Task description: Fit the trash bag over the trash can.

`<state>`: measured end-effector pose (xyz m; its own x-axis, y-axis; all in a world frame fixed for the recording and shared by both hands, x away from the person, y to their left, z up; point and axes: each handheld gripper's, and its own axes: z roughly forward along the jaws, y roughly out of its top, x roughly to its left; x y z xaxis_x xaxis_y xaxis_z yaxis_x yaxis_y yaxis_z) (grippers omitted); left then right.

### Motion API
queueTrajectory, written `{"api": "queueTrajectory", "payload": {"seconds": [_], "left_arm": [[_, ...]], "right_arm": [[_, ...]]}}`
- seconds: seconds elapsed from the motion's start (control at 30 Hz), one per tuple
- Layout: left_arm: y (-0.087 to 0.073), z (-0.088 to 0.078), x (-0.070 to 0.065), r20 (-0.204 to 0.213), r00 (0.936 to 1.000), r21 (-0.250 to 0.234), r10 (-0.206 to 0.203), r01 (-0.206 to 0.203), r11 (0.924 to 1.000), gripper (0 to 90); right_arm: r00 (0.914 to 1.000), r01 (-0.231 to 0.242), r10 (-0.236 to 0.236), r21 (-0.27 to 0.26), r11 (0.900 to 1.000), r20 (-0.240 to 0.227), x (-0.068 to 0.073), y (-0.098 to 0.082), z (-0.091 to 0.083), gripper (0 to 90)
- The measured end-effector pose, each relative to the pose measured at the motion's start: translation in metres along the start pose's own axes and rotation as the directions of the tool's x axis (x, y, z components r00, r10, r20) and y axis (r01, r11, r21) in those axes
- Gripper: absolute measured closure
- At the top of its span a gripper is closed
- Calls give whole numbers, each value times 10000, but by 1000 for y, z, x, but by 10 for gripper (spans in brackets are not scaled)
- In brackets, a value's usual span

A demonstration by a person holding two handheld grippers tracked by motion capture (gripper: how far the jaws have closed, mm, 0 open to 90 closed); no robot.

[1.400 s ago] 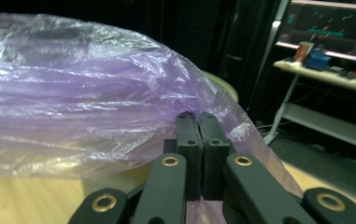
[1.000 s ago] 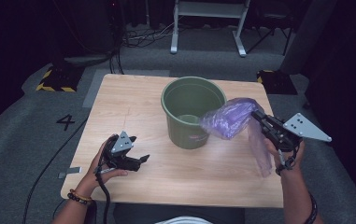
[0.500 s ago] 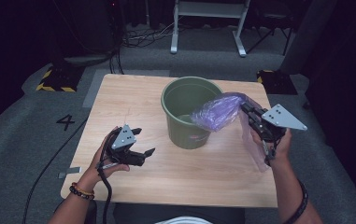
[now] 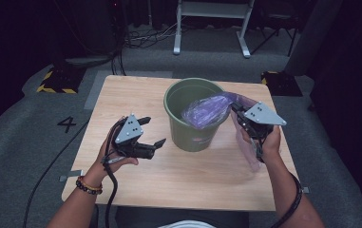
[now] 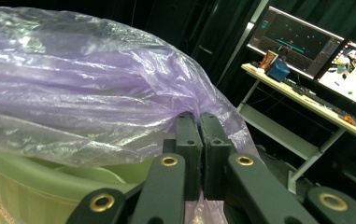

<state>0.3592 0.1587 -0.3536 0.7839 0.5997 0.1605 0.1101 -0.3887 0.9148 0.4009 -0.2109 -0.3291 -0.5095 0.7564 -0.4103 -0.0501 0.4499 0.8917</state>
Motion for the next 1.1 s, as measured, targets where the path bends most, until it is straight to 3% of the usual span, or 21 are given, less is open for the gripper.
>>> {"api": "queueTrajectory", "payload": {"seconds": [0.1, 0.2, 0.27, 0.47, 0.57, 0.8, 0.83, 1.03, 1.07, 1.1], "left_arm": [[19, 4, -4, 192, 9989, -231, 439, -435, 9988, 161], [26, 6, -7, 248, 9982, -261, 546, -539, 9982, 160], [37, 12, -10, 305, 9957, -191, 876, -870, 9960, 160], [56, 25, -9, 44, 9946, -233, 1036, -1035, 9944, 197], [67, 42, -10, -81, 9892, 112, 1461, -1460, 9892, 213], [81, 69, -10, -219, 9821, 758, 1872, -1850, 9798, 286], [83, 78, -10, -320, 9779, 946, 2068, -2030, 9746, 324], [86, 94, -8, -427, 9712, 1358, 2345, -2269, 9644, 490], [86, 95, -8, -507, 9691, 1425, 2414, -2322, 9622, 570], [87, 97, -7, -519, 9664, 1504, 2516, -2415, 9587, 570]], "right_arm": [[9997, 237, -236, 79, 9997, -119, 5, 4, 3, 884], [9993, 337, -334, 132, 9993, -179, 7, 6, 4, 882], [9982, 552, -547, 215, 9982, -236, 9, 10, 5, 879], [9956, 801, -784, 317, 9963, -522, 15, 13, 7, 876], [9932, 939, -919, 254, 9953, -721, 20, 15, 9, 872], [9905, 968, -945, 181, 9951, -997, 23, 15, 8, 859], [9890, 1054, -1028, 184, 9943, -1065, 25, 15, 7, 854], [9876, 1071, -1056, 71, 9942, -1164, 24, 16, 4, 848], [9871, 1070, -1058, 42, 9942, -1204, 24, 17, 4, 848], [9871, 1070, -1058, 42, 9942, -1204, 24, 17, 4, 848]]}}
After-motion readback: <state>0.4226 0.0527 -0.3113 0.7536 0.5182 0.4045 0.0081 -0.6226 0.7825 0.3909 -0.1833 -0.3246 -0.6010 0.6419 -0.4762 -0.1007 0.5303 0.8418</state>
